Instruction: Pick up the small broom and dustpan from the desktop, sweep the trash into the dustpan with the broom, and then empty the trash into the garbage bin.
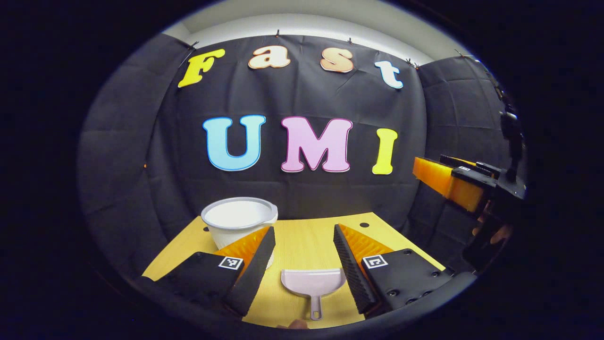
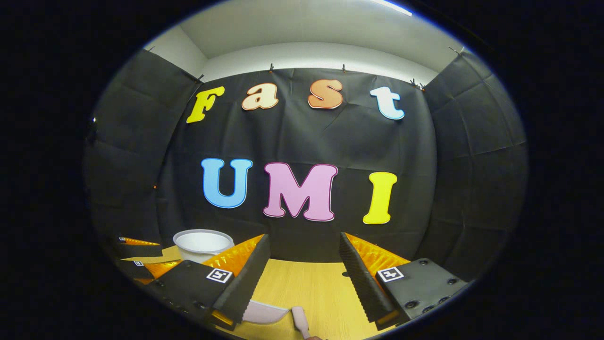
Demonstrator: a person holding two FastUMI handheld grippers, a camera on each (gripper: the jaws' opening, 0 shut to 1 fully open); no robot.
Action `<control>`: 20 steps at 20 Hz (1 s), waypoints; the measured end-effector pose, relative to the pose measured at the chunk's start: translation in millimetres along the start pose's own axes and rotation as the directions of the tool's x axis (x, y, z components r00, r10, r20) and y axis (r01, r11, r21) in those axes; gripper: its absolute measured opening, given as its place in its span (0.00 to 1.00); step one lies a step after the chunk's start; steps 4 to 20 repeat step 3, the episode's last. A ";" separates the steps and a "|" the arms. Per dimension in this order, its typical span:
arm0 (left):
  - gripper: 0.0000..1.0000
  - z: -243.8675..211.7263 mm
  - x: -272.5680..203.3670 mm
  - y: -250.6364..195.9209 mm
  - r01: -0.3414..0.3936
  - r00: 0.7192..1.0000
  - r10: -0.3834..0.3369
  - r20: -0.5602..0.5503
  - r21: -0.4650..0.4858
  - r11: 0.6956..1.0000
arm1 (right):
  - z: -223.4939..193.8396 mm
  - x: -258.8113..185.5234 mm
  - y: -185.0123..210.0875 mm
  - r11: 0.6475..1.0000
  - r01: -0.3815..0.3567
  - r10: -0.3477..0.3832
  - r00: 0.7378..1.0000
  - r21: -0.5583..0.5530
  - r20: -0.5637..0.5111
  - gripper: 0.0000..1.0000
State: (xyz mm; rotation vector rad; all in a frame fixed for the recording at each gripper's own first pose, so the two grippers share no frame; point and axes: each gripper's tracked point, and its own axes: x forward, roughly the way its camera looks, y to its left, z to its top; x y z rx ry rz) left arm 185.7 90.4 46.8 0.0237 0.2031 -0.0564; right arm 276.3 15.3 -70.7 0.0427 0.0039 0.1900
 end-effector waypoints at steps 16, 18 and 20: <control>0.75 14.5 -16.9 -0.1 -0.015 0.998 0.012 0.059 0.052 0.999 | -1.0 10.4 -8.9 1.000 -0.007 0.007 1.000 0.022 -0.016 0.92; 0.75 14.5 -16.9 -0.1 -0.015 0.998 0.012 0.059 0.052 0.999 | -1.0 10.4 -8.9 1.000 -0.007 0.007 1.000 0.022 -0.016 0.92; 0.75 14.5 -16.9 -0.1 -0.015 0.998 0.012 0.059 0.052 0.999 | -1.0 10.4 -8.9 1.000 -0.007 0.007 1.000 0.022 -0.016 0.92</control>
